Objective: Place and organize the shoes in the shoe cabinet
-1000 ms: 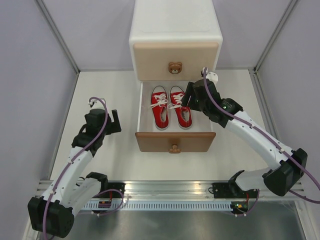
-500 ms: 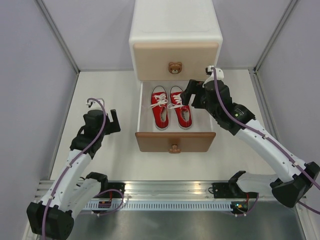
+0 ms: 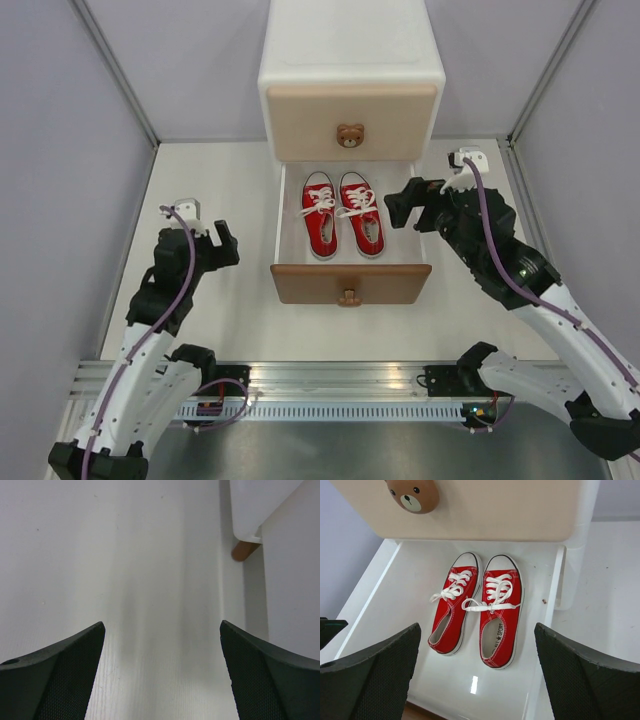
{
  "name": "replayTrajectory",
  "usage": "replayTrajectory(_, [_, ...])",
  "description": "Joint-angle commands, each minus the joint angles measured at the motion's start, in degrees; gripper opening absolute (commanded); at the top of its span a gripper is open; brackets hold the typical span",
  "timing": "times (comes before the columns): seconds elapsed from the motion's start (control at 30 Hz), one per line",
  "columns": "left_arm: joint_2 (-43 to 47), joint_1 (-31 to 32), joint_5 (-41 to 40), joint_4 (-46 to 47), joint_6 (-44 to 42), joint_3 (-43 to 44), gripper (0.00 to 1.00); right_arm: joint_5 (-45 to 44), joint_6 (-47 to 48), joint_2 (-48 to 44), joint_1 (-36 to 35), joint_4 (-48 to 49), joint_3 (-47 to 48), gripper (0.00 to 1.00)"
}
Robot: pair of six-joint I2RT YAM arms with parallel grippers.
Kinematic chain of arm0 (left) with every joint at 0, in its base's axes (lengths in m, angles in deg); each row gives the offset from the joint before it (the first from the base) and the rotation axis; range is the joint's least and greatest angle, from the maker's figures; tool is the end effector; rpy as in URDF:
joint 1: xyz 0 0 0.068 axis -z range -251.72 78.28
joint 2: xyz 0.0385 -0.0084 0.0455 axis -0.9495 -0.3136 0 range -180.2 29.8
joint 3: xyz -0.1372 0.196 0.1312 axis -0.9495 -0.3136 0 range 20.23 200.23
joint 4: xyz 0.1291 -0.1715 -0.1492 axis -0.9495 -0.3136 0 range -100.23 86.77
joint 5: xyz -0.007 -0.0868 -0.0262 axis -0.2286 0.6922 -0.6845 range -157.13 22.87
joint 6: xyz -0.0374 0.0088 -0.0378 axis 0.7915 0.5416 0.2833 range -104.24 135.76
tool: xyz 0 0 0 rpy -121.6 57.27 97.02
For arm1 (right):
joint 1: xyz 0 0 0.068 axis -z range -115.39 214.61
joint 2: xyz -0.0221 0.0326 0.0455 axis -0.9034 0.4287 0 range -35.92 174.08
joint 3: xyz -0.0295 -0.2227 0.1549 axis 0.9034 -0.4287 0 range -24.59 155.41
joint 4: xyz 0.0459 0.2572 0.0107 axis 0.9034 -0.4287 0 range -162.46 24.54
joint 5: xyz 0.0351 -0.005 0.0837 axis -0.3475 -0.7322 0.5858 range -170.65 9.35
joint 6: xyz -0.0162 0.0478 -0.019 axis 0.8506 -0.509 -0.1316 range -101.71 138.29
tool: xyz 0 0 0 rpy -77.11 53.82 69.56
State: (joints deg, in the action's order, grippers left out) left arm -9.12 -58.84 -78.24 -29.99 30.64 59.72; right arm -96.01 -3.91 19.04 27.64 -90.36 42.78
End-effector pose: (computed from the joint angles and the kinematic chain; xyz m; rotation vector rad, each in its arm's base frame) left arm 0.1543 -0.0282 0.2937 -0.1572 2.0143 -0.1108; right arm 0.1659 0.1131 0.4175 -0.0381 1.8083 0.5018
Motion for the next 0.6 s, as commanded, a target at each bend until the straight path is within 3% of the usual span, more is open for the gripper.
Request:
replayTrajectory(0.0, [3.14, 0.21, 5.13, -0.48, 0.77, 3.49, 0.98, -0.73, 3.03, -4.58, -0.03, -0.66, -2.15, 0.98])
replayTrajectory(0.3, [11.14, 0.21, 10.67, -4.26, -0.02, 4.29, 0.98, -0.47, 3.92, -13.21, -0.03, -4.80, -7.17, 0.98])
replayTrajectory(0.57, [15.10, 0.12, 9.27, -4.79, -0.55, 1.39, 0.99, 5.51, 2.68, -9.45, 0.06, -5.24, -4.54, 0.94])
